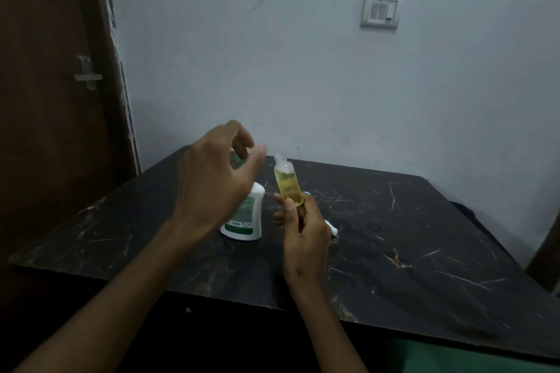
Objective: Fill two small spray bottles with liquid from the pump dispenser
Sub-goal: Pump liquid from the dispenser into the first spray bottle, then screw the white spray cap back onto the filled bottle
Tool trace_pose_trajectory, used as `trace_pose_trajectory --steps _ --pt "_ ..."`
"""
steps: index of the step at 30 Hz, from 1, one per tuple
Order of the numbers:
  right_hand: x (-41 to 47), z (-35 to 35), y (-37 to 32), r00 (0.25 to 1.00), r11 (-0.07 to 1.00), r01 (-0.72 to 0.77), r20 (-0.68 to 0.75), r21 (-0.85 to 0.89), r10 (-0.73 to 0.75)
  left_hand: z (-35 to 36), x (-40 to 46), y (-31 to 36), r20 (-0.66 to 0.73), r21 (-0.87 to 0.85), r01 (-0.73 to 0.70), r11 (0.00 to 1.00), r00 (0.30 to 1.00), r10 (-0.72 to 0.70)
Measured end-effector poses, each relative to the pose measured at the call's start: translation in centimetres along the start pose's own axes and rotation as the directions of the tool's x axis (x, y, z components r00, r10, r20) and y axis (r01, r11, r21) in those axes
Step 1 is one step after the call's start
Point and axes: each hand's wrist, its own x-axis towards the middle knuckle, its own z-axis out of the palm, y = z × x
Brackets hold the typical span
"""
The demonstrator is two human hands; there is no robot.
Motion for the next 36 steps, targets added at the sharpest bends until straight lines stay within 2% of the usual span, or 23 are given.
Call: trace_pose_trajectory --steps 6,10,13,16,19,21,25,28,36 --pt "-0.3 -0.8 -1.4 0.999 1.0 0.016 -0.034 0.008 -0.015 1.6 -5.5 2.2 0.191 -0.198 0.24 0.95 0.96 -0.203" --pt "-1.3 -1.6 -2.9 1.0 1.0 0.012 0.002 -0.011 -0.012 1.9 -5.3 2.8 0.199 -0.33 0.279 0.902 0.954 -0.223" --pt "-2.8 -2.2 -4.1 0.999 1.0 0.007 0.05 -0.025 -0.006 1.7 -5.5 3.2 0.2 -0.457 0.299 0.838 0.952 -0.231" --pt "-4.4 -2.4 -4.7 0.991 0.999 -0.021 0.134 -0.035 0.025 2.0 -6.4 2.6 0.24 -0.505 0.356 0.787 0.933 -0.268" --pt "-5.1 -4.2 -4.7 0.963 0.988 0.006 0.269 -0.152 0.035 2.2 -7.6 2.0 0.274 -0.552 0.419 0.721 0.908 -0.318" --pt "-4.8 -6.6 -4.5 0.958 0.956 0.037 0.282 -0.292 0.05 2.2 -8.4 1.5 0.284 -0.54 0.433 0.722 0.901 -0.328" --pt "-0.3 -11.6 -2.4 0.986 0.841 0.011 0.147 -0.541 0.082 3.1 -10.1 0.5 0.356 -0.479 0.512 0.713 0.856 -0.375" --pt "4.1 -12.6 1.1 0.967 0.746 -0.012 0.182 -0.666 0.179 4.6 -11.2 1.2 0.398 -0.459 0.541 0.705 0.834 -0.381" --pt "7.6 -9.4 6.5 0.883 0.68 0.027 0.337 -0.733 0.327 6.9 -12.2 2.0 0.452 -0.38 0.6 0.704 0.784 -0.425"
